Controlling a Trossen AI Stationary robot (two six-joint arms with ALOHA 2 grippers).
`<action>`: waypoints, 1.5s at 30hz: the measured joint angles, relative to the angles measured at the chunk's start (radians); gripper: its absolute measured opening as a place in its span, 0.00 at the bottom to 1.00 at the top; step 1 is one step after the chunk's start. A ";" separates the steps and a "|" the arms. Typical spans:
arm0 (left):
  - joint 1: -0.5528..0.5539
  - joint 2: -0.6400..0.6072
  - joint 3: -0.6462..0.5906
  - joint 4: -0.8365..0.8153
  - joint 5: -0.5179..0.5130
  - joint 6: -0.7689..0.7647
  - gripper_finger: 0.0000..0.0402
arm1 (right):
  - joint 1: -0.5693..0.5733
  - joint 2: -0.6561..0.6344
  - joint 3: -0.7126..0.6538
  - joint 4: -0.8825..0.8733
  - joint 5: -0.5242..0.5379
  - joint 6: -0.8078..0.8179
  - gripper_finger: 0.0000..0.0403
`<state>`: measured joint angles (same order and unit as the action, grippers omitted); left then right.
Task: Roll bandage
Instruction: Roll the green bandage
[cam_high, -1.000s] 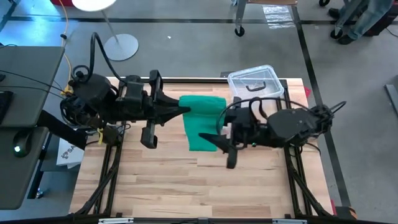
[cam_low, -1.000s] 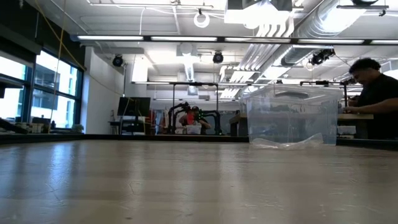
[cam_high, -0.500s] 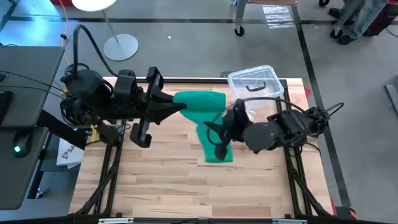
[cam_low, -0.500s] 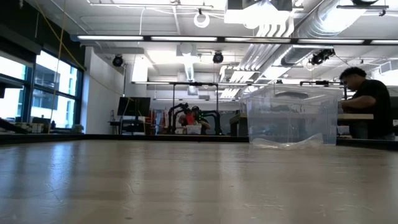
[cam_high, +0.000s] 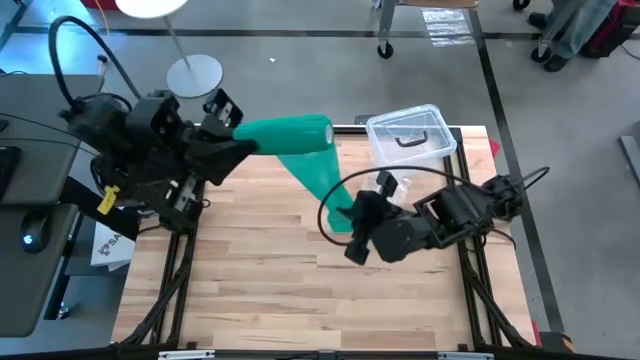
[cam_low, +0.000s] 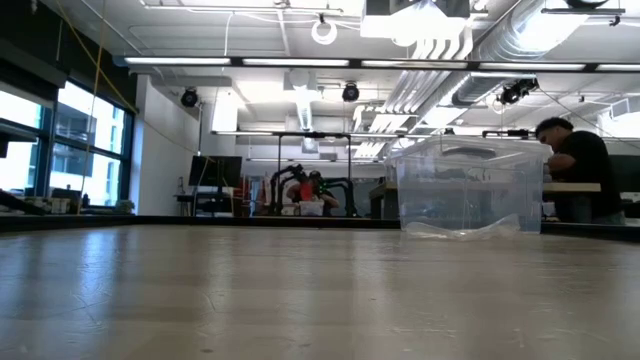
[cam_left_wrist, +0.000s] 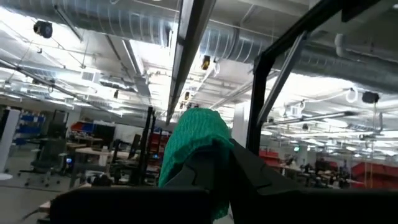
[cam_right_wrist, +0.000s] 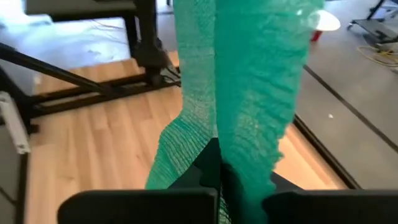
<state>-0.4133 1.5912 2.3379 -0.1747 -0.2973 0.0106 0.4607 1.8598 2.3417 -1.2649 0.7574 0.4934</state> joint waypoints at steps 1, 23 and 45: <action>0.000 -0.002 0.000 -0.005 -0.001 0.011 0.03 | 0.008 -0.001 0.000 0.018 -0.004 0.000 0.00; -0.008 0.006 -0.002 -0.244 -0.007 0.125 0.03 | 0.072 -0.058 0.000 0.192 -0.199 -0.062 0.67; -0.006 0.006 -0.002 -0.170 0.088 0.176 0.03 | 0.063 -0.083 -0.002 0.320 -0.121 -0.224 0.75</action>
<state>-0.4194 1.5970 2.3363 -0.3447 -0.2095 0.1866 0.5234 1.7770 2.3402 -0.9447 0.6360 0.2695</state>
